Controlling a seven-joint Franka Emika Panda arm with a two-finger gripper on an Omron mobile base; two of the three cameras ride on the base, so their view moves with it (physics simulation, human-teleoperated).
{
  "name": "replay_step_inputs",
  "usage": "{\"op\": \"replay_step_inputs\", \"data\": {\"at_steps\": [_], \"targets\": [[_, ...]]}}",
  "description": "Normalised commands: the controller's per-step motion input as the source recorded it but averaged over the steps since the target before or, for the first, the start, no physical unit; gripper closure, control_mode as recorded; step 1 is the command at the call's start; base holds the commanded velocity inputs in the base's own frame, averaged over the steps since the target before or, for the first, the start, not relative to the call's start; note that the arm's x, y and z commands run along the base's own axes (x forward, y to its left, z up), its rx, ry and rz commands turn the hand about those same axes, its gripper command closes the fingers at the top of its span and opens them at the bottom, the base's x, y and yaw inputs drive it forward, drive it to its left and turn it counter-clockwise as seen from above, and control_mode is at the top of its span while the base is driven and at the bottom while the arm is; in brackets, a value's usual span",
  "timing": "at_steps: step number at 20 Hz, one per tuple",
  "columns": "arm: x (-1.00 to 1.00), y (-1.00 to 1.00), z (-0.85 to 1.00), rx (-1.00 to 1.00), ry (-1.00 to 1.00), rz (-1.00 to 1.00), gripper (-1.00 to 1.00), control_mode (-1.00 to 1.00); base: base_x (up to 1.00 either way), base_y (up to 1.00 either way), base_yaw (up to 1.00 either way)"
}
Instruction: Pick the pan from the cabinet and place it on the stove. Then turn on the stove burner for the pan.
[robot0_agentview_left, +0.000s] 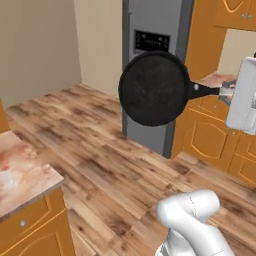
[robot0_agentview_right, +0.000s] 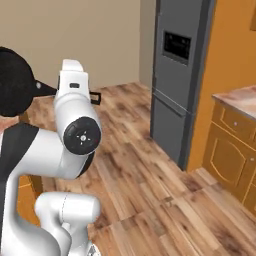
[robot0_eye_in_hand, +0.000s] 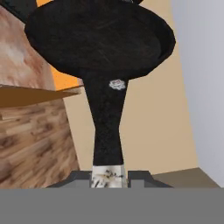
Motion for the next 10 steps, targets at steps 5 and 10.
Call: {"op": "replay_step_inputs", "data": {"at_steps": [5, 10], "targets": [[0.0, 0.0, 0.0, 0.0, 0.0, 0.0, 1.0, 1.0, -0.18, 0.36, 0.49], [0.0, 0.0, 0.0, 0.0, 0.0, 0.0, 1.0, 1.0, -0.09, 0.54, 0.44]]}}
